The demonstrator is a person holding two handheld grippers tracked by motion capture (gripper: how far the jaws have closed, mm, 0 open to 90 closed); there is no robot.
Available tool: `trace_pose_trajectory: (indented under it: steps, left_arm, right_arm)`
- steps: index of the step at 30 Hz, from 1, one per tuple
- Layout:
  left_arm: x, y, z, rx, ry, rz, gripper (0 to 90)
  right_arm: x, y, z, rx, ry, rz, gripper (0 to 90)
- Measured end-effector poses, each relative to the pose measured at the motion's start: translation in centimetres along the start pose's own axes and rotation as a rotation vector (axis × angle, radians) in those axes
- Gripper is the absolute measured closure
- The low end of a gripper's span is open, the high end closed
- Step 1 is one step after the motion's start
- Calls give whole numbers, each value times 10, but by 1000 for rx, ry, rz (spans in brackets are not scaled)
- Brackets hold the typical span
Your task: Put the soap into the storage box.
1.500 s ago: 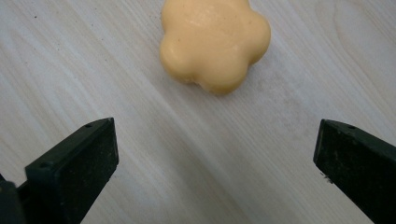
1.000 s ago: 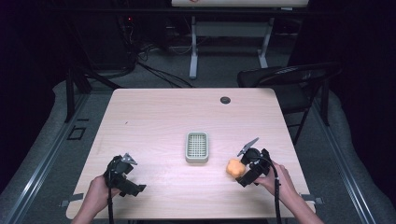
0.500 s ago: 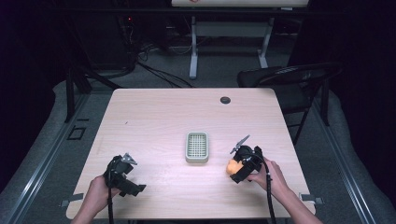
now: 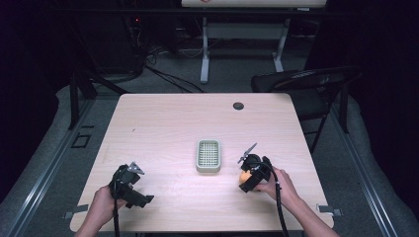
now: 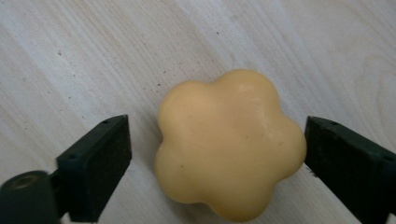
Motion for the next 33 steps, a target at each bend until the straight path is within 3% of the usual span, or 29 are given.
trace_pose_trajectory:
  steps: [4, 5, 6, 15, 33]
  left_arm:
    - [0, 0, 0, -4, 2, 1, 1]
    - [0, 0, 0, -3, 3, 0, 1]
    - [0, 0, 0, 0, 2, -2, 0]
    - [0, 1, 0, 3, 5, -8, 0]
    - [0, 1, 0, -1, 1, -5, 1]
  right_arm:
    - [1, 1, 0, -1, 19, 14, 140]
    - [1, 4, -2, -18, 44, 44, 144]
    - [1, 2, 0, 1, 22, 11, 151]
    - [2, 4, 2, 21, 24, -1, 252]
    - [1, 4, -1, 34, 24, -6, 262]
Point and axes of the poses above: each handheld gripper's, and its own axes: y roughly forward along the jaws, x roughly out of its underside, z roughly to its right, the point moved 3 cm from there along y, roughly forward along the jaws, and after that the axes turned 4 degrees about z, right-handed, at the moved point
